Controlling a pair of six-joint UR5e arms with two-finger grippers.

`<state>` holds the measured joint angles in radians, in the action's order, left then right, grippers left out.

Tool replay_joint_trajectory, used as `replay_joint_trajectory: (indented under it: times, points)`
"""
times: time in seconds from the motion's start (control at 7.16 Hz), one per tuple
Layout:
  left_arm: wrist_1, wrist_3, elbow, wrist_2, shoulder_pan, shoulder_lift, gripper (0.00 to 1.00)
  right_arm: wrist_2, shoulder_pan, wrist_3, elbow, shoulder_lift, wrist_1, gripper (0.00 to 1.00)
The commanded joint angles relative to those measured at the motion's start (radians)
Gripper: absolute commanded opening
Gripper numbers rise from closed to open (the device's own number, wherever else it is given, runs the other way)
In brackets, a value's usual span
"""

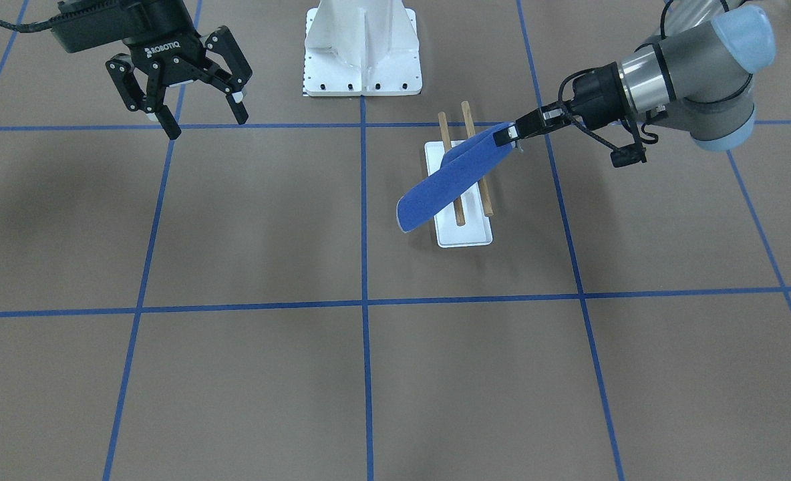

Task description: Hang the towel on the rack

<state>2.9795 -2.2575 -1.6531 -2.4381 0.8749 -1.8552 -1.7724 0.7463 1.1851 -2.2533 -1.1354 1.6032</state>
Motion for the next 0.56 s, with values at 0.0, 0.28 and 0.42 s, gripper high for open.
replay_joint_trajectory:
  times: [0.0, 0.28, 0.42]
  points:
    - [0.065, -0.001, 0.039, -0.016, 0.01, 0.021, 0.0, 0.001, 0.01, -0.005, 0.0, -0.012, 0.0, 1.0]
    - [0.133, -0.001, 0.091, -0.018, 0.009, 0.037, 0.0, 0.001, 0.015, -0.005, 0.0, -0.015, 0.0, 1.0]
    - [0.16, -0.001, 0.117, -0.018, 0.009, 0.045, 0.0, 0.001, 0.015, -0.005, 0.001, -0.017, 0.0, 1.0]
